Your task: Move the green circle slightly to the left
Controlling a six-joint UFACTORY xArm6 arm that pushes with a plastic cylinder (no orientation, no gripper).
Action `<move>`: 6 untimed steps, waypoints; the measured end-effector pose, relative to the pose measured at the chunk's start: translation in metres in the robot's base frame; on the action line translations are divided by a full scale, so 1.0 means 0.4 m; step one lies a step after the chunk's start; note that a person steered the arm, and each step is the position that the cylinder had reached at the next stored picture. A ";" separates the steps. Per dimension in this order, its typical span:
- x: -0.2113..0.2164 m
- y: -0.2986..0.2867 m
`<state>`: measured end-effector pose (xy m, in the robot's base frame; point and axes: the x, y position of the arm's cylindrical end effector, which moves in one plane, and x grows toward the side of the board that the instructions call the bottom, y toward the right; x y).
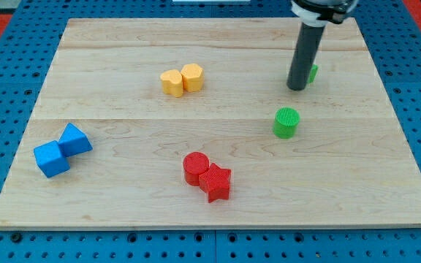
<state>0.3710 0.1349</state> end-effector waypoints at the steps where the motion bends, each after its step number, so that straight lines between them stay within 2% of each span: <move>1: 0.096 0.080; 2: 0.240 0.062; 4: 0.272 -0.171; 5: 0.420 -0.112; 6: 0.519 -0.249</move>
